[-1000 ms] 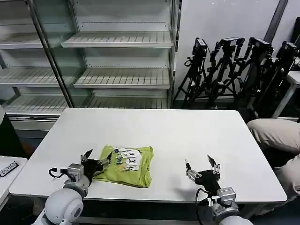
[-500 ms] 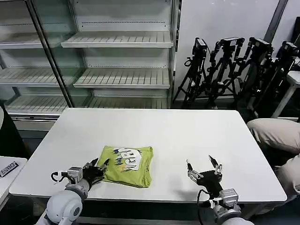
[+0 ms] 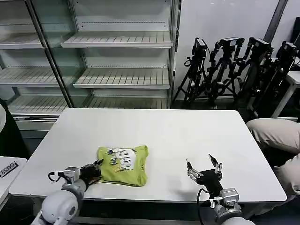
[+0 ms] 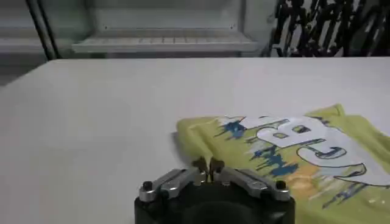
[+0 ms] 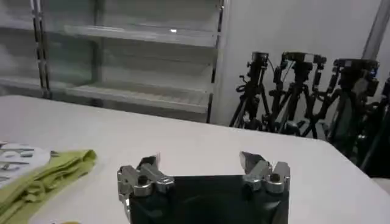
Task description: Fold and organize the clothes.
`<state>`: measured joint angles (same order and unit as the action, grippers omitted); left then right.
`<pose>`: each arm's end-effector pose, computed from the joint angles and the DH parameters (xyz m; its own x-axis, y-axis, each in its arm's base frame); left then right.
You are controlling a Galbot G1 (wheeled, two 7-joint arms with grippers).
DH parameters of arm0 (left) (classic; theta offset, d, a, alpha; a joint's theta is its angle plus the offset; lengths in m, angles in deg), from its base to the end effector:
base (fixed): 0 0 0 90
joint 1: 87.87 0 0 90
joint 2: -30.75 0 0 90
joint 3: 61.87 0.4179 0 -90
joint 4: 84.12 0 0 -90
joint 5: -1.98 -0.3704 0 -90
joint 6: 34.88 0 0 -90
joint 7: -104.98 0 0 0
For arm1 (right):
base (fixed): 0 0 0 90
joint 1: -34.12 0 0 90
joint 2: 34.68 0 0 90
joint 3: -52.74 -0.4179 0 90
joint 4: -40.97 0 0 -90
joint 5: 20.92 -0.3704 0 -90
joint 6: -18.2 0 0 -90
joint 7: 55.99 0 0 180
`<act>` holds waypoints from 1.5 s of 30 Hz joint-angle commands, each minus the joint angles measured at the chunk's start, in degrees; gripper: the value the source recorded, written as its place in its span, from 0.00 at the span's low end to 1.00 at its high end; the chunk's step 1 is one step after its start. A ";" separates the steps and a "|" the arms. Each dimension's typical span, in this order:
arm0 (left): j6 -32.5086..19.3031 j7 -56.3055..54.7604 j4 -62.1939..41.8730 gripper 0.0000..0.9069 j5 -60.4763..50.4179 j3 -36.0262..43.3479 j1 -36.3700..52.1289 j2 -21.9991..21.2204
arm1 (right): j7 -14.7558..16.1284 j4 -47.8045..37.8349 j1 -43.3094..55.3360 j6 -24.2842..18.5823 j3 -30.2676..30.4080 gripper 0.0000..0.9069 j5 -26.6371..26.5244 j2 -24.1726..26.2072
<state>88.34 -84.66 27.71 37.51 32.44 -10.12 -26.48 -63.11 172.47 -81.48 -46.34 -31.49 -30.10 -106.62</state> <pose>0.2821 0.1299 -0.3166 -0.8647 0.1062 0.4909 0.1224 0.9925 0.0009 0.1743 -0.0270 -0.2749 -0.9716 -0.1224 0.2025 -0.1461 0.9835 -0.1068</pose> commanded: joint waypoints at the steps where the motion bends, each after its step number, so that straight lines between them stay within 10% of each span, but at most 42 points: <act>1: -0.09 15.38 -1.27 0.01 -14.20 -25.89 -3.36 8.25 | 0.01 0.49 0.55 -0.05 -0.04 1.00 -0.35 -0.02; 9: 0.01 19.50 8.50 0.00 -16.38 -34.46 -4.46 11.06 | 0.10 0.62 0.50 -0.38 0.56 1.00 -0.28 -0.32; 14: 0.06 10.32 25.55 0.01 -19.39 -9.56 -9.77 1.31 | 0.05 0.63 -0.39 -0.39 0.13 1.00 -0.12 -0.22; 18: -0.08 2.40 25.34 0.00 -27.94 17.86 -10.02 -8.54 | -0.13 1.21 -1.04 -0.27 -0.69 1.00 -0.13 0.06; 22: -0.14 0.72 18.02 0.01 -32.80 28.16 -4.11 -15.70 | -0.35 1.69 -1.38 -0.05 -1.13 1.00 -0.13 0.20; 41: 0.11 -11.90 0.84 0.01 -19.93 29.62 14.04 -22.66 | 2.77 0.43 10.17 3.87 -4.60 1.00 -4.89 3.42; 42: 0.06 -12.14 0.39 0.64 -19.57 29.65 14.26 -22.73 | 3.08 0.30 10.23 3.98 -4.92 1.00 -4.22 3.55; 43: -0.07 -11.34 0.17 1.00 -18.37 29.46 14.50 -22.85 | 3.00 0.14 10.57 3.90 -5.20 1.00 -4.59 3.56; 45: -0.14 -11.53 0.18 1.00 -15.82 29.48 15.32 -23.47 | 2.65 -0.52 11.17 3.51 -5.64 1.00 -4.94 3.54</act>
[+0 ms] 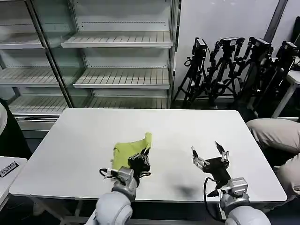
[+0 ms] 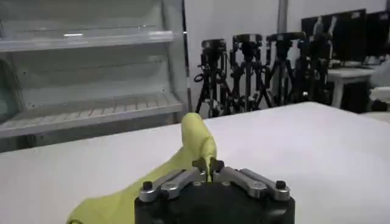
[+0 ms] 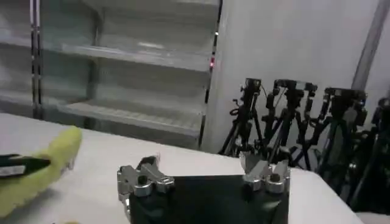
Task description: Fold and organize the clothes.
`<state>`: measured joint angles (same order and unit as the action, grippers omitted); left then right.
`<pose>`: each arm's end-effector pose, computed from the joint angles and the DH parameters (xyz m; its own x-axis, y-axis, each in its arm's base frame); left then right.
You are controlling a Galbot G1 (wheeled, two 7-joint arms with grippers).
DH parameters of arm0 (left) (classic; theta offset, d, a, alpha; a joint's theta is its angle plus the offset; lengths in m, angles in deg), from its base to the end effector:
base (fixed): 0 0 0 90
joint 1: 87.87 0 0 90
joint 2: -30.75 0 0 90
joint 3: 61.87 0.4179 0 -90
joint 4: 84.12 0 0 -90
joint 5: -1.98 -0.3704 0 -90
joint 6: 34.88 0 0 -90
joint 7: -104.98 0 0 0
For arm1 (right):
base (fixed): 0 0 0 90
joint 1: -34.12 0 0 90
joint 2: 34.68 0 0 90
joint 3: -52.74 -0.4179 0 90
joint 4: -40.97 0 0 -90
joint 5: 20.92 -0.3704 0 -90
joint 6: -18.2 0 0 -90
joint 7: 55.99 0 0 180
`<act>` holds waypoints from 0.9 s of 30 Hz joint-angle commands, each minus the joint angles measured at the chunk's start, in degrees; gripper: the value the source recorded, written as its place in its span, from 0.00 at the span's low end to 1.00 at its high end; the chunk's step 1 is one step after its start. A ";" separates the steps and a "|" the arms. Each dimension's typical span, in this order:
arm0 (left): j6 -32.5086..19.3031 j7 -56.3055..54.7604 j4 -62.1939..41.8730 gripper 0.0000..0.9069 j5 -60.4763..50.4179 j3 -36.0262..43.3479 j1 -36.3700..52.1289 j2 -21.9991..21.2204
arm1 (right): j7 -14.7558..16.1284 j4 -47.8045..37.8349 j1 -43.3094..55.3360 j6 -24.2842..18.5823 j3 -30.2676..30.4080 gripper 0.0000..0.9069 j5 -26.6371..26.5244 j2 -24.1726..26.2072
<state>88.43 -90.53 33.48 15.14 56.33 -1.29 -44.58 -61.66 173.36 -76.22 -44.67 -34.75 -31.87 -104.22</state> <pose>0.2722 -0.0877 -0.2943 -0.9156 0.2942 0.2743 0.3195 0.9462 0.0517 0.2000 -0.0476 -0.2467 -0.9853 -0.1184 0.1231 -0.1364 0.9793 -0.1499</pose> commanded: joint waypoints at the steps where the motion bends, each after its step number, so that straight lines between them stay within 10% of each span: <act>1: -0.28 -5.56 -5.45 1.00 8.23 5.62 7.15 -5.80 | 1.46 -1.97 6.25 1.21 -2.69 1.00 -3.10 1.21; 10: -1.32 -5.98 -2.68 1.00 11.75 3.86 11.31 -5.81 | 1.61 -3.56 7.00 0.48 -3.00 1.00 -3.16 1.63; 20: -9.38 14.04 -6.55 1.00 -3.12 -24.33 2.14 13.85 | 2.46 -6.91 8.60 -1.12 -2.62 1.00 -3.07 0.75; 27: -14.51 17.32 -8.38 1.00 -2.59 -32.94 -4.79 15.38 | 2.57 -10.33 10.76 -2.36 0.37 1.00 -2.63 -0.46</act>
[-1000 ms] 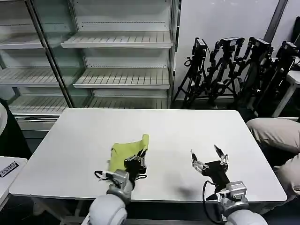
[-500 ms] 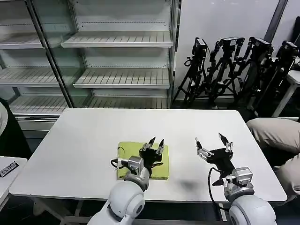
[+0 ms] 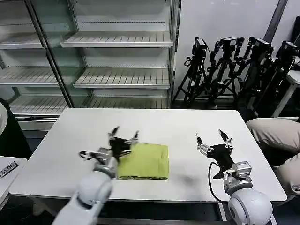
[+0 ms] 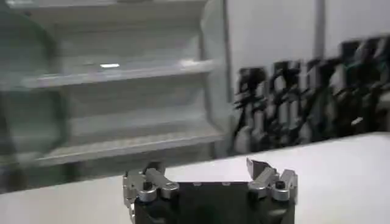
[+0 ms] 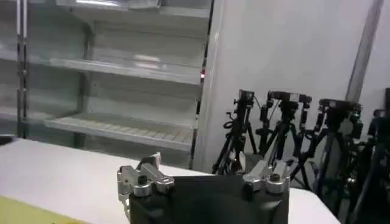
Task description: Fold and organize the clothes.
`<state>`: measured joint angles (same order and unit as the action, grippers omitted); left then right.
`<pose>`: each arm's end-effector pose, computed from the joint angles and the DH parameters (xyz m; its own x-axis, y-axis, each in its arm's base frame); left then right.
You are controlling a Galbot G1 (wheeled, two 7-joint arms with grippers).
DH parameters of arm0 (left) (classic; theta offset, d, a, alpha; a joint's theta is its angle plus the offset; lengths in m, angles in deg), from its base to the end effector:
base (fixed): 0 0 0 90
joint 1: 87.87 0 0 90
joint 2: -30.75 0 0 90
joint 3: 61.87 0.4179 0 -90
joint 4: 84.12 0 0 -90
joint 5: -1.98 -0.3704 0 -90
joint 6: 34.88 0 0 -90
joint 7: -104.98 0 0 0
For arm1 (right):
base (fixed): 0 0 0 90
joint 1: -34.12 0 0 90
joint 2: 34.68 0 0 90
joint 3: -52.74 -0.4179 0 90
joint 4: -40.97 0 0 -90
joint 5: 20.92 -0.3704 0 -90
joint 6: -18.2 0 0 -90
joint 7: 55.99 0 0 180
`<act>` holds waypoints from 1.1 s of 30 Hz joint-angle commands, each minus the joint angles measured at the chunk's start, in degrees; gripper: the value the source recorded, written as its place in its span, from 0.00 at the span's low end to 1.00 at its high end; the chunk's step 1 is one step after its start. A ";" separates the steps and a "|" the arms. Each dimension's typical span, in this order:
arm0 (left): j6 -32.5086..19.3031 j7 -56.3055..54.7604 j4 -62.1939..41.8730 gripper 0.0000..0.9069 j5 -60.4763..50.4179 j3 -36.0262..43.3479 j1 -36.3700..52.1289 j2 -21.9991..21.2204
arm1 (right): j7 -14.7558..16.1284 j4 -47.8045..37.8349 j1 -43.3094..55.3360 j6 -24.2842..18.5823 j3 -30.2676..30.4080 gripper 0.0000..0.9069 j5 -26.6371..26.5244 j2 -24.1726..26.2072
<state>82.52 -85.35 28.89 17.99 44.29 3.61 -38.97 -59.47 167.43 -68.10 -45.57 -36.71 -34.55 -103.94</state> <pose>0.3348 0.0057 -0.2805 -0.9716 0.1803 0.1531 0.1981 0.9740 0.1103 0.2518 -0.0674 -0.2448 -0.9914 -0.1131 0.0662 -0.1212 0.9834 -0.1353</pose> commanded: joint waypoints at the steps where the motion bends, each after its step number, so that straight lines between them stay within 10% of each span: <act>1: -8.82 12.18 -3.76 1.00 -5.42 -20.94 -10.03 9.62 | 0.35 -4.53 2.74 -1.56 2.42 1.00 0.04 -0.79; 33: -19.76 16.87 -4.91 1.00 -7.38 -19.17 -7.93 2.80 | 1.03 -10.19 1.86 -9.78 2.95 1.00 10.02 -2.14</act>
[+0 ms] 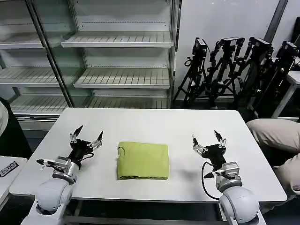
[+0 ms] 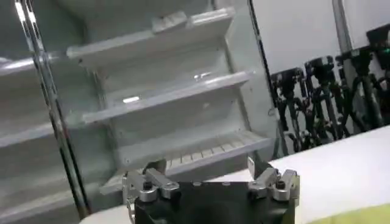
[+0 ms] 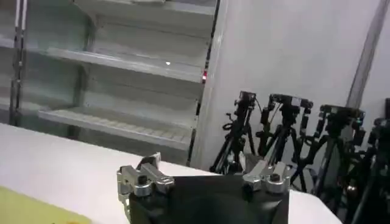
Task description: Fold and organize the clothes.
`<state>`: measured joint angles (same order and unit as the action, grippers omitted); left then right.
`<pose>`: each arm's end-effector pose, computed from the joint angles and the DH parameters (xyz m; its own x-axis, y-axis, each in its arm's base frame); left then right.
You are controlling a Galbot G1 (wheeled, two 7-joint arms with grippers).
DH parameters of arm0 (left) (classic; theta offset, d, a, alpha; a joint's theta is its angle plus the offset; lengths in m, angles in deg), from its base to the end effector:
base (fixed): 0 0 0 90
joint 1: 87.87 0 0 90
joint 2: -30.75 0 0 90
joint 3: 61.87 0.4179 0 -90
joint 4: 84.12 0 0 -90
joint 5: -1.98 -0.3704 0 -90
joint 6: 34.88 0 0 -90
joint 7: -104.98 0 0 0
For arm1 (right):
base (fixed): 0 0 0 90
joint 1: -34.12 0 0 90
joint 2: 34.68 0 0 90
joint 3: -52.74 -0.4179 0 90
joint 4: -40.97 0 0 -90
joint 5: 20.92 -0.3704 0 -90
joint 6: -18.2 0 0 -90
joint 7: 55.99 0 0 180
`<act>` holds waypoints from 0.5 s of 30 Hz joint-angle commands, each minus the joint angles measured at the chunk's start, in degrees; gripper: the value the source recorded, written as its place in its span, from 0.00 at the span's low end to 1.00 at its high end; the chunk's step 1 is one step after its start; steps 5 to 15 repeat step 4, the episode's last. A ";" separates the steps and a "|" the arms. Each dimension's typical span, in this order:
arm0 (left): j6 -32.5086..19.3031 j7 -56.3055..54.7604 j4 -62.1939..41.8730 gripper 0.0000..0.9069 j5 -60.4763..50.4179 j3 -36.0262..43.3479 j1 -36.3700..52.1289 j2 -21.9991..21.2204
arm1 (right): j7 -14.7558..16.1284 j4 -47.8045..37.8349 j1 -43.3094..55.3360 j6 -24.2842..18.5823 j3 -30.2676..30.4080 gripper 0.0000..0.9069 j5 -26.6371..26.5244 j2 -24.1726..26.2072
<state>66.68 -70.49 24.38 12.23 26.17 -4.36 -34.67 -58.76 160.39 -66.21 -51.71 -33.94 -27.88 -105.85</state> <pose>0.3185 0.1359 -0.3061 -0.9914 0.1292 0.0209 0.1303 0.9591 0.2514 0.2757 -0.0585 -0.2834 -0.9940 -0.0994 0.0448 -0.1063 0.9747 -0.1967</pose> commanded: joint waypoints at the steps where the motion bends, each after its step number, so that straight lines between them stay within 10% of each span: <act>1: -4.15 2.22 -0.39 1.00 -1.90 -1.00 0.02 -1.57 | 0.38 -3.26 -0.07 -3.79 0.20 1.00 3.56 -0.22; 15: -5.29 2.99 -0.34 1.00 -3.03 -0.76 -0.19 -1.78 | 0.44 -3.65 -0.40 -4.45 0.11 1.00 4.60 -0.20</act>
